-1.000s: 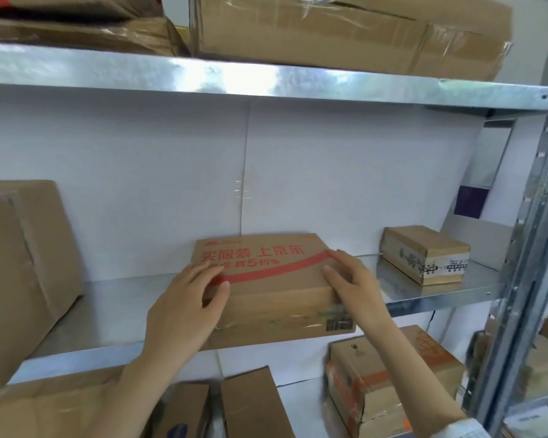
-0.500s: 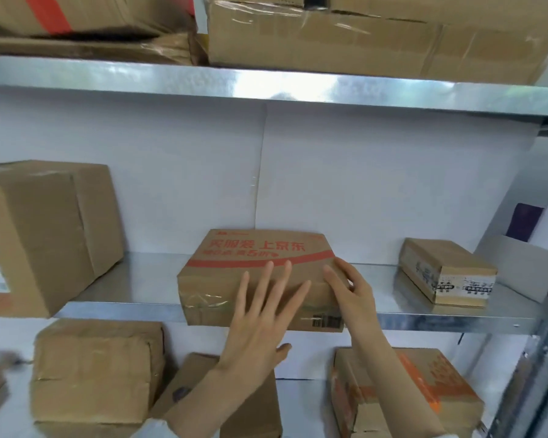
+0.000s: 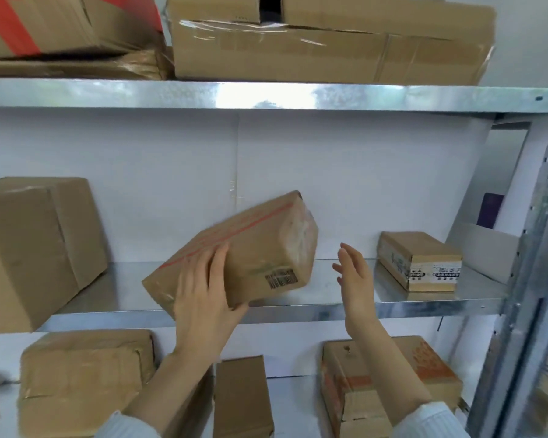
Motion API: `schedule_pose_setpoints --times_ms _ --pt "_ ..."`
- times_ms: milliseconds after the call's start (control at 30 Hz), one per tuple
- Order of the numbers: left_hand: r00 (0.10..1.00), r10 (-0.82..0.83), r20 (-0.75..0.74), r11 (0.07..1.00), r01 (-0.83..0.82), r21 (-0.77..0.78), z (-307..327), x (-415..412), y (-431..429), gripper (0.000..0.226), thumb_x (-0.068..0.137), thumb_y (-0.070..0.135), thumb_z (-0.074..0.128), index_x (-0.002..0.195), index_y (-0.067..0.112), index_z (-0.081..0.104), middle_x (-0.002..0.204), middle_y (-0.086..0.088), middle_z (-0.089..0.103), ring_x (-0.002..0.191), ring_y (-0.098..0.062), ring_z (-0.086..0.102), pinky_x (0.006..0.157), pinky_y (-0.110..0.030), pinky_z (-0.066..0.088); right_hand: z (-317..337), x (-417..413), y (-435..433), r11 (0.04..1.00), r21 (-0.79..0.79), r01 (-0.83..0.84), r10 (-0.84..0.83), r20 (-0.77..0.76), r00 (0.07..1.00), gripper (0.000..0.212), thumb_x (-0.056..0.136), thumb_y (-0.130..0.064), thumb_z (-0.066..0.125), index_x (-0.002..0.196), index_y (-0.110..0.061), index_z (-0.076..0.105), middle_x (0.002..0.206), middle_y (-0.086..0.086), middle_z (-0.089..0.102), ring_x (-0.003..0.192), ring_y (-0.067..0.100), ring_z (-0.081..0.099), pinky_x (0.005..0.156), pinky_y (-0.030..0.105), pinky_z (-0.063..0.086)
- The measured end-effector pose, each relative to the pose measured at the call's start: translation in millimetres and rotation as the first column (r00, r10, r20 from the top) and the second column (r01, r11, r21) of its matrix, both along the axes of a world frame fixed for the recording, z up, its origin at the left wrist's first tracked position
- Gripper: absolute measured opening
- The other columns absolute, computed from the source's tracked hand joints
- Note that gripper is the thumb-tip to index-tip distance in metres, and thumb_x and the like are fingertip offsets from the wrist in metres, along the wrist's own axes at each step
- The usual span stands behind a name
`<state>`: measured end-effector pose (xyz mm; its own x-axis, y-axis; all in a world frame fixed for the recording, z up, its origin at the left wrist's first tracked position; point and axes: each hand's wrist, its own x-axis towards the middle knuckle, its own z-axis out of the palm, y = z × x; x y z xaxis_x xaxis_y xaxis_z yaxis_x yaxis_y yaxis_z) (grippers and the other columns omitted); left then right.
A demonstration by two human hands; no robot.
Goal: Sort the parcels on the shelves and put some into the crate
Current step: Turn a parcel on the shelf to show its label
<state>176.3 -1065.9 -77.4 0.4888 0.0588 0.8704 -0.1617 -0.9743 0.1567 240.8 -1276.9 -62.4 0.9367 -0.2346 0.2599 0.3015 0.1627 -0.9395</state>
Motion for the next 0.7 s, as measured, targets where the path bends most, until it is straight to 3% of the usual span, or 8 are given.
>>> schedule_pose_setpoints --times_ms 67,133,233,367,533,600,700 --pt "0.997 -0.077 0.017 0.958 0.079 -0.275 15 -9 -3 0.106 0.054 0.031 0.089 0.141 0.019 0.03 0.136 -0.003 0.045 0.123 -0.023 0.047 0.094 -0.043 0.048 0 0 7 0.998 0.0 -0.059 0.059 -0.025 0.998 0.031 0.099 -0.036 0.046 0.129 -0.029 0.052 0.136 -0.003 0.052 0.118 0.017 0.055 0.109 0.041 0.039" --pt "0.979 -0.192 0.061 0.837 0.196 -0.511 27 -15 -6 0.107 0.056 0.041 0.089 0.14 0.029 0.024 0.135 0.007 0.039 0.122 -0.013 0.045 0.09 -0.035 0.047 -1 0 18 0.989 -0.004 -0.148 0.148 -0.07 0.987 0.043 0.099 -0.038 0.047 0.14 -0.024 0.043 0.141 -0.002 0.048 0.12 0.019 0.053 0.109 0.038 0.039" --pt "0.922 -0.349 0.166 0.617 0.36 -0.7 34 -19 -10 0.103 0.059 0.039 0.088 0.139 0.03 0.024 0.133 0.012 0.039 0.12 -0.006 0.045 0.09 -0.019 0.045 -3 -1 34 0.964 -0.009 -0.264 0.261 -0.135 0.956 0.062 0.097 -0.044 0.049 0.15 -0.024 0.026 0.144 0.0 0.043 0.123 0.021 0.049 0.105 0.034 0.04" --pt "0.877 -0.418 0.238 0.425 0.42 -0.802 37 -18 -8 0.093 0.066 0.021 0.085 0.138 0.026 0.027 0.128 0.013 0.043 0.115 -0.003 0.048 0.081 -0.008 0.047 -5 0 45 0.92 0.042 -0.39 0.39 -0.185 0.902 0.071 0.094 -0.047 0.053 0.152 -0.027 0.018 0.147 0.002 0.042 0.127 0.026 0.05 0.106 0.038 0.042" --pt "0.859 -0.435 0.27 0.302 0.422 -0.855 35 -15 -2 0.082 0.072 0.019 0.081 0.135 0.026 0.029 0.124 0.012 0.046 0.11 -0.001 0.053 0.07 -0.008 0.05 -9 3 53 0.857 0.163 -0.489 0.507 -0.093 0.857 0.047 0.095 -0.034 0.056 0.139 -0.027 0.04 0.13 -0.003 0.058 0.116 0.017 0.057 0.079 0.029 0.052" --pt "0.849 -0.444 0.287 0.249 0.424 -0.87 32 -13 1 0.079 0.073 0.02 0.08 0.134 0.025 0.03 0.127 0.01 0.048 0.112 -0.003 0.054 0.069 -0.009 0.051 -11 6 56 0.839 0.209 -0.502 0.525 -0.073 0.848 0.039 0.095 -0.032 0.055 0.134 -0.028 0.047 0.122 -0.007 0.063 0.11 0.011 0.06 0.078 0.029 0.052" --pt "0.829 -0.467 0.308 0.197 0.437 -0.878 29 -11 6 0.074 0.075 0.018 0.078 0.132 0.024 0.031 0.127 0.007 0.05 0.109 0.0 0.056 0.066 -0.006 0.05 -15 9 61 0.806 0.259 -0.532 0.557 -0.032 0.83 0.039 0.094 -0.035 0.056 0.133 -0.035 0.05 0.126 -0.007 0.065 0.114 0.009 0.06 0.085 0.03 0.051"
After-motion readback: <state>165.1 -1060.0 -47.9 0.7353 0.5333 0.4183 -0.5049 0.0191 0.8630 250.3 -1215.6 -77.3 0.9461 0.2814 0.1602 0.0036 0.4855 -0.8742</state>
